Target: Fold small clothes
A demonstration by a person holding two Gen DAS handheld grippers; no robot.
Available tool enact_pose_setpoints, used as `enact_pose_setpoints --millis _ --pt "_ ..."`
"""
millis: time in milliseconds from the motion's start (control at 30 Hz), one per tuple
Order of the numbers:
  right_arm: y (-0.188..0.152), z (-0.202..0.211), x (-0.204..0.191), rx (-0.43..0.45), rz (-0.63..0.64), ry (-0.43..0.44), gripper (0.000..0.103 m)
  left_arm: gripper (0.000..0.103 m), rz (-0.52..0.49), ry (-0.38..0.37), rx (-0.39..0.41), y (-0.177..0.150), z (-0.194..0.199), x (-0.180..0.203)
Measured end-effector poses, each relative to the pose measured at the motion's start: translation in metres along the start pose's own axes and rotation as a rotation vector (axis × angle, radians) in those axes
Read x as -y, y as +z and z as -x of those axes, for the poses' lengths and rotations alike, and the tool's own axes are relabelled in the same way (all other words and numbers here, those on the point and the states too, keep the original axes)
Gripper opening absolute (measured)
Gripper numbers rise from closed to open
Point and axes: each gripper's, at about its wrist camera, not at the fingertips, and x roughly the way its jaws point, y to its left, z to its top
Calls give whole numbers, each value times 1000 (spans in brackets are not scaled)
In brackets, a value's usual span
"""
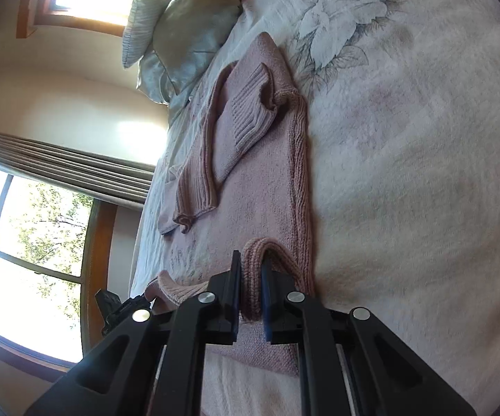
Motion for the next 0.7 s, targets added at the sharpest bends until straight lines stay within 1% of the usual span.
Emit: enact_pose_setpoints --millis 100,167,233,300,333,367,400,467,533,567,633,700 --pt "4 -7 3 -13 -1 -15 10 9 -4 16 1 5 -6 -3" --pt "6 -10 4 -21 3 -24 10 13 -10 44 9 8 -7 -4" --pt "8 -11 2 -30 16 -32 12 22 -13 53 4 11 -6 -6" --pt "9 -6 -3 -16 28 -49 21 24 -9 43 13 14 1 -6" --pt "9 0 -7 8 52 -67 26 28 -13 45 28 14 8 -6" --pt "8 7 -12 34 81 -99 36 30 -20 49 48 15 14 -6" --pt "7 14 -18 58 113 -132 38 34 -31 51 66 15 21 -4" --pt "2 24 -28 68 165 -154 38 37 -72 42 84 15 31 0" --pt "-4 30 -37 64 214 -179 39 47 -133 45 87 15 35 8" --pt "-7 31 -41 61 241 -201 40 49 -166 56 87 15 34 13" --pt "-13 33 -47 55 289 -240 41 62 -233 72 66 15 27 21" --pt "-17 32 -50 46 320 -252 43 63 -288 90 35 14 14 28"
